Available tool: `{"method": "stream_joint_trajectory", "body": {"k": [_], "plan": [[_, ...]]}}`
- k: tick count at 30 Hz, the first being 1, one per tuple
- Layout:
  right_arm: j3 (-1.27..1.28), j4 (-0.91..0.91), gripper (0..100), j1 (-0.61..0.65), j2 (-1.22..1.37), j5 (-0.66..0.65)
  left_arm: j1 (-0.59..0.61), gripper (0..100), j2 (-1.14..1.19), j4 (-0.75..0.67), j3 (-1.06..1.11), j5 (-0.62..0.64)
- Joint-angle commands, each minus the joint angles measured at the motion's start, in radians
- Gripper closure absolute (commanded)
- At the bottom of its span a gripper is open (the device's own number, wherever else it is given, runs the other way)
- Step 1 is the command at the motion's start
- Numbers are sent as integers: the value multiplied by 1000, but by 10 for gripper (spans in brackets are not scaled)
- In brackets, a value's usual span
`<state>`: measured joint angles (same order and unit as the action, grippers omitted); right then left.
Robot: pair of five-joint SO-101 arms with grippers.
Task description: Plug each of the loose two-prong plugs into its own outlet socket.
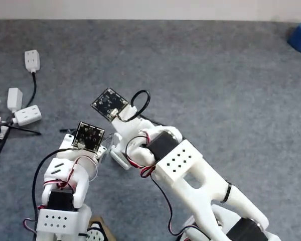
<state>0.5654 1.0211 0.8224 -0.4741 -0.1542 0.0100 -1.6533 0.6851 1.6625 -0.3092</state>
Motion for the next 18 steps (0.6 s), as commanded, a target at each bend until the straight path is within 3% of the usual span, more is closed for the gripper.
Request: {"method": "stream_joint_trajectory", "body": {"k": [1,10,18], "plan": [[-16,24,990,2,-36,-15,-18,723,-8,-17,-2,11],[-142,320,990,-150,2,-9,64,748,-10,-57,-41,123],[-202,363,990,-36,182,25,61,751,-8,-57,-36,123]]}}
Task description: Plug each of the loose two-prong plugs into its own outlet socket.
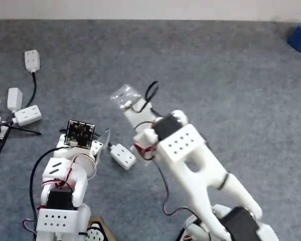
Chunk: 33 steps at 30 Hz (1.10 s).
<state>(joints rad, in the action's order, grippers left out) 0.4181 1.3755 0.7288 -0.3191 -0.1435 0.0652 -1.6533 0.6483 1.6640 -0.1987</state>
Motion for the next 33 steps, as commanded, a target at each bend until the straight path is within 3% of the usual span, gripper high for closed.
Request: {"method": "stream_joint_trajectory", "body": {"k": [1,13,16,25,33], "plan": [[-54,8,990,76,44,14,5,751,-8,-20,-35,12],[-128,-2,991,79,71,103,7,751,-8,-101,33,15],[-139,-88,991,51,62,117,13,751,1,-95,-8,17],[120,-433,991,162,-119,114,19,747,2,229,-205,52],[275,-476,991,47,-372,150,-61,747,4,341,-283,58]]}}
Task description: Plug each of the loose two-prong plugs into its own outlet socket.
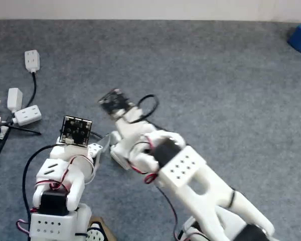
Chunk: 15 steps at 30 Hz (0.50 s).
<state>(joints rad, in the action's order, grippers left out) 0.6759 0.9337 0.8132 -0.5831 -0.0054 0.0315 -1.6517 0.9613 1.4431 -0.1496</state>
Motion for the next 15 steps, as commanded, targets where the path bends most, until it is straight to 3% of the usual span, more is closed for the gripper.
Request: {"method": "stream_joint_trajectory", "body": {"k": [1,11,15], "plan": [[30,-36,991,-38,-130,12,-27,747,2,29,-67,9],[48,-7,991,41,-177,3,-19,747,2,3,-71,26],[56,-4,991,50,-176,-17,35,747,1,-37,-73,29]]}}
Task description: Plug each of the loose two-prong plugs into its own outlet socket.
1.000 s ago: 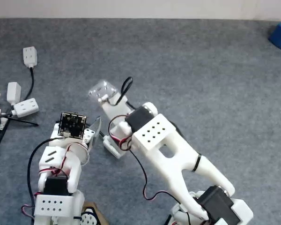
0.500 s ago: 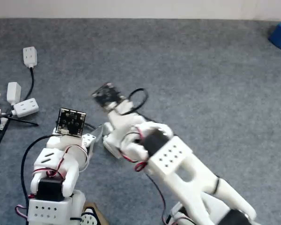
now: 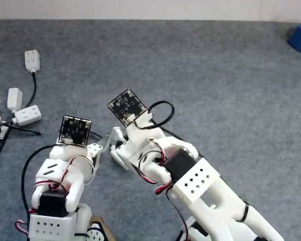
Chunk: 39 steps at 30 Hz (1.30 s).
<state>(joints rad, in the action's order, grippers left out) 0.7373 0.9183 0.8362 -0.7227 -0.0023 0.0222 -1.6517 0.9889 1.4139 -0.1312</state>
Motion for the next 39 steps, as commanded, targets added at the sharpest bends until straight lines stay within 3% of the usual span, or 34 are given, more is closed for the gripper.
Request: {"method": "stream_joint_trajectory", "body": {"k": [1,9,18,26,39], "plan": [[-5,13,991,28,-36,-20,47,747,1,-71,-42,11],[-7,13,991,67,-36,-28,54,749,1,-104,-53,11],[-15,36,991,104,-36,-28,-38,748,2,-123,54,11],[-76,67,991,104,-35,-23,-45,748,2,-130,87,6],[-111,82,991,-33,77,0,-105,748,1,-77,82,8]]}}
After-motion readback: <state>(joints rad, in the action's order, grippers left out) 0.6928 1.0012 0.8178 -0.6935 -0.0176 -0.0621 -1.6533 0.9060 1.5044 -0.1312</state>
